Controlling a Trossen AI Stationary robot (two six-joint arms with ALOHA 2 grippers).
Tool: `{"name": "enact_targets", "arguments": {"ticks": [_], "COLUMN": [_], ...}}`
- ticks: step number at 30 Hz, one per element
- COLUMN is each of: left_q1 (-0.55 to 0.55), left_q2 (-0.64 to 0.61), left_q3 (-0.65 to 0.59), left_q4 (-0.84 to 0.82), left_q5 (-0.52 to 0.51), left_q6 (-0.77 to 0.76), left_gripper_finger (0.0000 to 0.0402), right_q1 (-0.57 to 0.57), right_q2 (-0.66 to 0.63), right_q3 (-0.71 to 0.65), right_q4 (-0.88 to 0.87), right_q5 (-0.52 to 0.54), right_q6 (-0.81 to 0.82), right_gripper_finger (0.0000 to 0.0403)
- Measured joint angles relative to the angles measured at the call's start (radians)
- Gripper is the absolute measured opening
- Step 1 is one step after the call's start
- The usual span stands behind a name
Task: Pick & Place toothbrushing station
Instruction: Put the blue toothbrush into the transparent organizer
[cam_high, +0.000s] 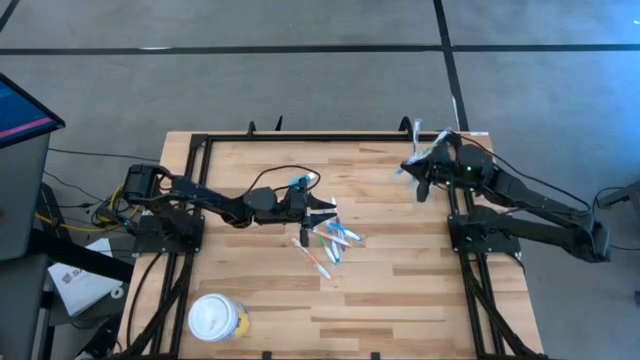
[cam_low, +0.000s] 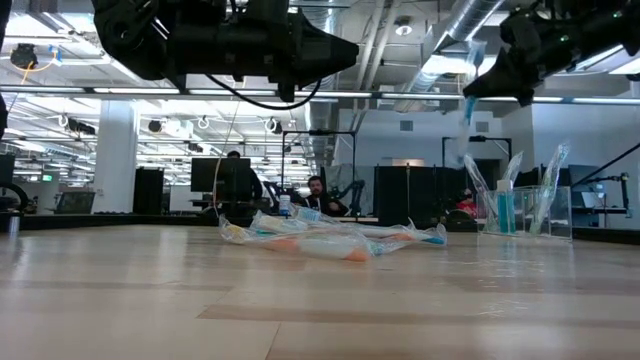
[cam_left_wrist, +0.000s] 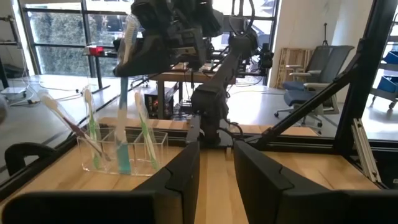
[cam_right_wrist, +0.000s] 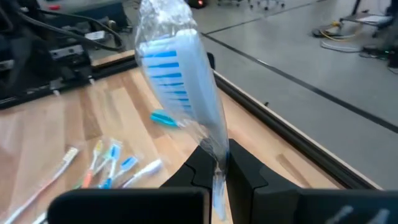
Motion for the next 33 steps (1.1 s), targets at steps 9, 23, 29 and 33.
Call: {"name": "enact_targets", "arguments": {"ticks": [9, 23, 29, 33], "left_q1": [0.000, 0.000, 0.000, 0.000], "left_q2": [0.000, 0.000, 0.001, 0.001], "left_q3": [0.000, 0.000, 0.000, 0.000], "left_q4": [0.000, 0.000, 0.000, 0.000], "left_q5": [0.000, 0.000, 0.000, 0.000], "left_q6": [0.000, 0.000, 0.000, 0.000], "left_gripper_finger": [0.0094, 0.0094, 0.0094, 0.0094], "right_q1": [-0.088, -0.284, -0.356, -0.386], "right_q2": [-0.041, -0.025, 0.036, 0.075], "right_q3": [0.000, 0.000, 0.000, 0.000], "right_q4": [-0.083, -0.090, -0.081, -0.023], "right_q5": [0.129, 0.180, 0.179, 0.151], "right_q6": [0.011, 0.018, 0.004, -0.001], "right_gripper_finger": [0.0010, 0.0010, 0.0010, 0.0010]}}
